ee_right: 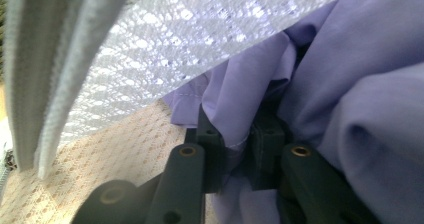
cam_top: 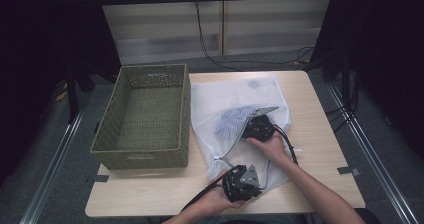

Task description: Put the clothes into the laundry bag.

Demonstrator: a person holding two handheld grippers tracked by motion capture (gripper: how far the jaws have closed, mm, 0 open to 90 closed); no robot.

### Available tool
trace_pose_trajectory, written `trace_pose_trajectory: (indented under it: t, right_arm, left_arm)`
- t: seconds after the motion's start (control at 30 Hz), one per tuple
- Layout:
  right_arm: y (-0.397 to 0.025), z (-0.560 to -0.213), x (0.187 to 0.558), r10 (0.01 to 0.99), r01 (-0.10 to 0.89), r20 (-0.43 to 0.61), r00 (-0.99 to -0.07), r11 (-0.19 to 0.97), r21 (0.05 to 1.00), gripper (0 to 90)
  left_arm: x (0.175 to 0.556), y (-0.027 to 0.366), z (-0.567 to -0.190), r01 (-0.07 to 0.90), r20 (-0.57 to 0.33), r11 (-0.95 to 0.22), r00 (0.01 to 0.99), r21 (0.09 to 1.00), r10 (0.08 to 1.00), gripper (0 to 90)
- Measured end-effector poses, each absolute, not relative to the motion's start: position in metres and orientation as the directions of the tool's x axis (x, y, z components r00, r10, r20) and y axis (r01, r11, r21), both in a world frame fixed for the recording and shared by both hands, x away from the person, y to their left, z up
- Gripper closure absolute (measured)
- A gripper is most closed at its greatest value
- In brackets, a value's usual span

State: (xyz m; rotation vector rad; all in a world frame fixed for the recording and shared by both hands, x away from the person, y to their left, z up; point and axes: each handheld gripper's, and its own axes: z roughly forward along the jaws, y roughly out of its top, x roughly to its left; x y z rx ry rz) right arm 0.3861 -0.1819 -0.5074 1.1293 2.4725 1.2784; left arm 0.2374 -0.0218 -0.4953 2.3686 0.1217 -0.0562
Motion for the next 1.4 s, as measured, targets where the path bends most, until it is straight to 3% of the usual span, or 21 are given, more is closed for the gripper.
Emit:
trace_pose_trajectory:
  t: [0.13, 0.5, 0.83, 1.07, 1.4]
  right_arm:
    - [-0.183, -0.501, 0.381, 0.649, 0.542, 0.208, -0.732, 0.37, 0.754, 69.8]
    - [-0.216, -0.471, 0.345, 0.571, 0.491, 0.242, -0.785, 0.332, 0.805, 66.1]
    - [-0.249, -0.449, 0.326, 0.554, 0.447, 0.243, -0.796, 0.267, 0.854, 69.6]
    - [-0.259, -0.432, 0.329, 0.572, 0.42, 0.235, -0.786, 0.214, 0.882, 63.3]
    - [-0.248, -0.423, 0.352, 0.6, 0.405, 0.198, -0.775, 0.233, 0.884, 51.2]
  left_arm:
    - [0.237, -0.021, -0.496, 0.115, -0.083, -0.711, 0.993, 0.694, 0.079, 90.0]
    - [0.238, -0.021, -0.497, 0.107, -0.084, -0.704, 0.994, 0.702, 0.067, 90.0]
    - [0.238, -0.021, -0.497, 0.113, -0.087, -0.703, 0.994, 0.702, 0.073, 90.0]
    - [0.238, -0.021, -0.497, 0.115, -0.091, -0.695, 0.993, 0.709, 0.071, 89.9]
    - [0.238, -0.021, -0.498, 0.116, -0.089, -0.693, 0.993, 0.712, 0.074, 89.9]
